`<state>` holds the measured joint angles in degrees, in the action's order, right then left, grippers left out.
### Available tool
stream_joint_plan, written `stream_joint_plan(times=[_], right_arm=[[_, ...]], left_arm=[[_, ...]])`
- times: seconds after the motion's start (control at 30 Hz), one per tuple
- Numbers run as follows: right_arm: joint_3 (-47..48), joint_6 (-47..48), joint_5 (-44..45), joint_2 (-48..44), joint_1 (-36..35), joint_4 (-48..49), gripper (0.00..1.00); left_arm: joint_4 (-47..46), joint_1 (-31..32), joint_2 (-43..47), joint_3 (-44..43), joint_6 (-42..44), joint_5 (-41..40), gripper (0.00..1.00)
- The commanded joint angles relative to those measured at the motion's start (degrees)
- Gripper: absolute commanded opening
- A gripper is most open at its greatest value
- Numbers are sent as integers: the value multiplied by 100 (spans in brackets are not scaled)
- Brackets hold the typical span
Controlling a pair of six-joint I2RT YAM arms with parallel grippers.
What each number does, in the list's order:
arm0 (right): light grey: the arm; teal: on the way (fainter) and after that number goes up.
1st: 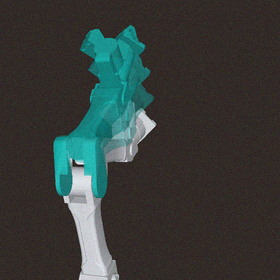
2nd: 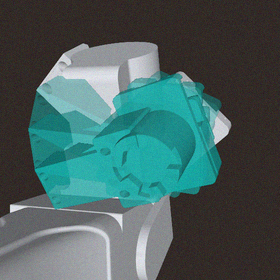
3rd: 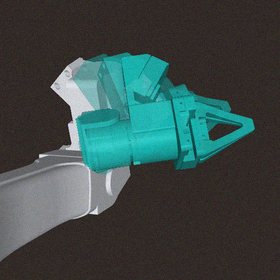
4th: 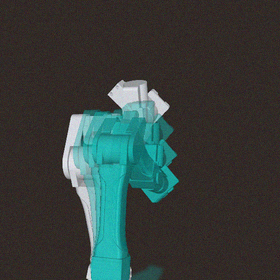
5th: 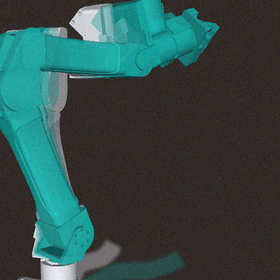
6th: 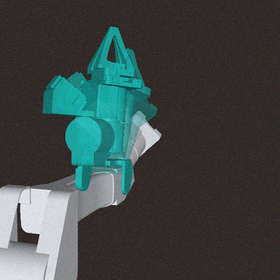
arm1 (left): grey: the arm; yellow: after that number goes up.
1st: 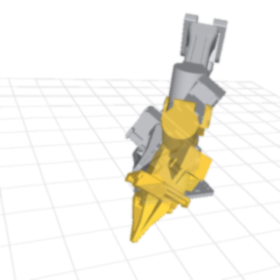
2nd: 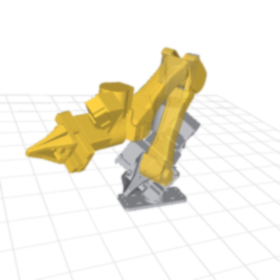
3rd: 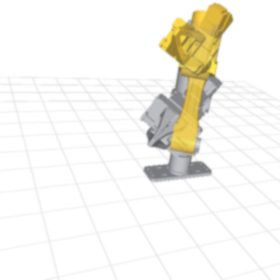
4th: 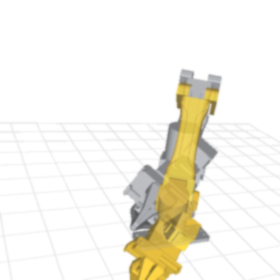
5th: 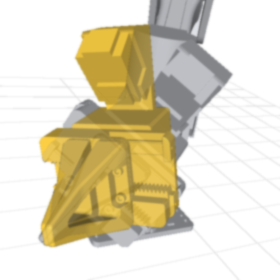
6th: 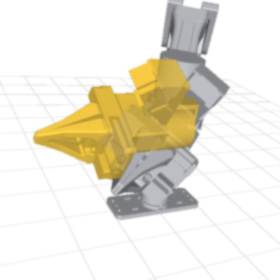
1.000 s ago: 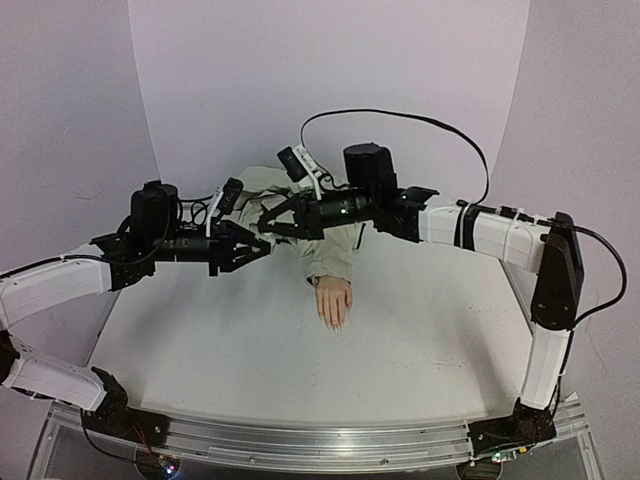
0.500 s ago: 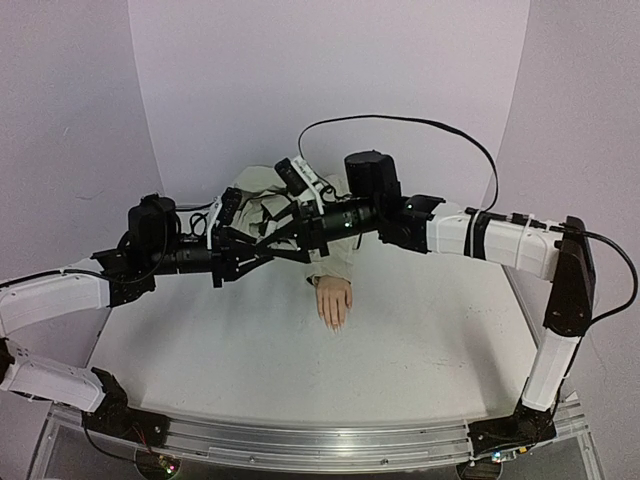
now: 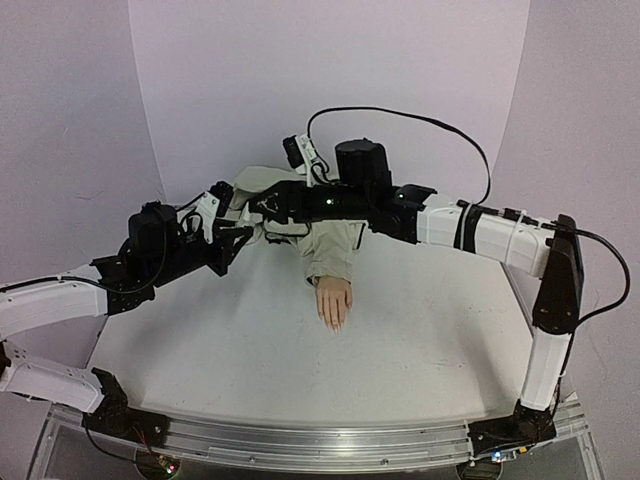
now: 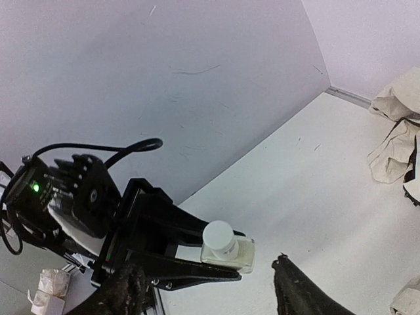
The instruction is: Paint the nails
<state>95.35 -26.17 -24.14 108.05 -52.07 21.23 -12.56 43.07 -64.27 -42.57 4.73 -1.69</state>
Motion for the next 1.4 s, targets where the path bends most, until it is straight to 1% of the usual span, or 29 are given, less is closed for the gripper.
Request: stream_joint_plan(times=[0.0, 0.1, 0.23, 0.33, 0.4, 0.57, 0.67, 0.73, 0.8, 0.9, 0.93, 1.0, 1.03, 1.1, 1.17, 1.2, 1.23, 1.3, 1.37], right_arm=[[581, -662, 249, 398, -45, 232, 59], [892, -675, 220, 604, -82, 172, 56], [1002, -603, 329, 662, -100, 171, 50], [1033, -582, 361, 685, -103, 171, 41], [1053, -558, 340, 699, -113, 171, 38], [983, -463, 248, 709, -112, 171, 27], [937, -382, 157, 694, -117, 171, 23], [865, -303, 173, 647, -114, 171, 19], [796, -187, 197, 586, -109, 171, 13], [621, 30, 132, 443, -89, 179, 5], [525, 123, 35, 378, -69, 198, 1], [317, 358, -389, 229, 14, 284, 0], [178, 523, -748, 152, 64, 381, 0], [-131, 1180, -2180, -4, 137, 664, 0], [-397, 1792, -4065, -124, 145, 784, 0], [-497, 1902, -4650, -172, 145, 790, 0], [-562, 1925, -4884, -217, 145, 786, 0], [-601, 1894, -5026, -269, 146, 817, 0], [-573, 1822, -4841, -252, 130, 804, 0]], left_arm=[[-370, 13, 9, -74, -33, -263, 0], [-370, 17, 4, -90, -41, -270, 0], [-371, 18, 9, -105, -28, -263, 0], [-370, 17, -27, -135, -8, -233, 0], [-370, 17, -62, -162, -27, -201, 0], [-369, 17, -193, -283, -289, -109, 0], [-370, 17, -273, -384, -423, 15, 0], [-377, 17, -305, -437, -616, 97, 0], [-370, 17, -330, -491, -688, 150, 0], [-379, -11, -300, -528, -790, 514, 0], [-391, -52, -279, -533, -852, 685, 0], [-547, -253, -221, -492, -1056, 1551, 0], [-743, -451, -160, -426, -1161, 2119, 0], [-1514, -768, 19, -146, -1535, 3330, 0], [-2753, -1056, 156, 203, -1950, 4444, 0], [-3303, -1157, 163, 302, -2173, 4969, 0], [-3612, -1220, 136, 284, -2335, 5395, 0], [-3675, -1239, -15, 36, -2561, 6056, 0], [-3675, -1240, -198, -146, -2773, 6253, 0]])
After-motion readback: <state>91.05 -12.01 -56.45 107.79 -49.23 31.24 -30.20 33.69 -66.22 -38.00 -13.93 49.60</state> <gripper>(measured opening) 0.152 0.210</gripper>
